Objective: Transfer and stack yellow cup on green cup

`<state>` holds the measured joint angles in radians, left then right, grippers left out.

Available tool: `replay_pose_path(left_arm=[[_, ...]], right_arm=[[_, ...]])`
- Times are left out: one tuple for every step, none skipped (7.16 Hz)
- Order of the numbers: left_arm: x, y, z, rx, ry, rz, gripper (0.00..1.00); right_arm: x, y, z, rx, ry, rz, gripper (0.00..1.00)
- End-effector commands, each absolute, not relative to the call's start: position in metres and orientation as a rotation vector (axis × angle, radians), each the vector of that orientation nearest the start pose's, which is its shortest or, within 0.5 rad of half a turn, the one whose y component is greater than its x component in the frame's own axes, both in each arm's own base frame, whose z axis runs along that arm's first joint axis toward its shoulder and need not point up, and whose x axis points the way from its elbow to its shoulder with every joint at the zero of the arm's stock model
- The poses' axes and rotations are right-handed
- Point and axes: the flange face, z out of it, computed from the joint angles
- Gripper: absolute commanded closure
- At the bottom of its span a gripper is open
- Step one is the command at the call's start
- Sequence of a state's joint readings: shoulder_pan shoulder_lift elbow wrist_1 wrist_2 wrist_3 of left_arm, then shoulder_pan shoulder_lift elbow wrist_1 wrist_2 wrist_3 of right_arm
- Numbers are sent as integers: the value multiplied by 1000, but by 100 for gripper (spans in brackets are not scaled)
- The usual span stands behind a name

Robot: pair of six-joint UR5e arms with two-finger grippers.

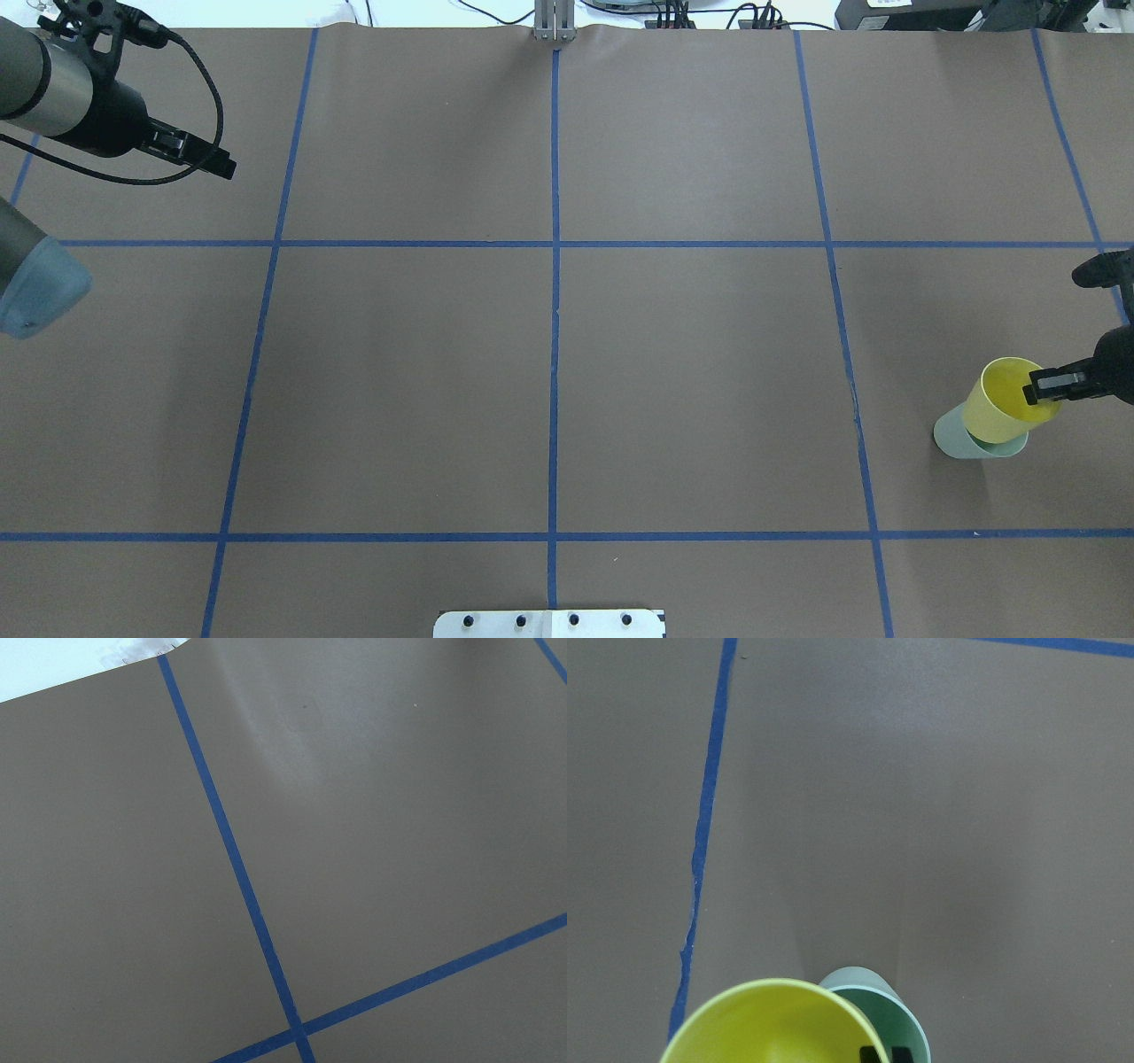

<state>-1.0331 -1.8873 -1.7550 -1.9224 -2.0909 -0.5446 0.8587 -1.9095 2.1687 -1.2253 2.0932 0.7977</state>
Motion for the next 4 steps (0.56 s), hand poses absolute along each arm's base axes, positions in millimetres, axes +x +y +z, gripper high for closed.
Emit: replay_pose_path(left_arm=[[240,-565,360,465,849,217,1],[240,-565,362,462,848,215,1],[240,-566,364,462,846,215,1],[242,-565,363,461,847,217,1]], right_arm=[[-176,-333,478,81,-771,-74,100],[-176,-332,481,78,-766,-72,100],[-176,-333,481,80,-763,-72,100],[-176,-333,484,78,-757,-70,100]])
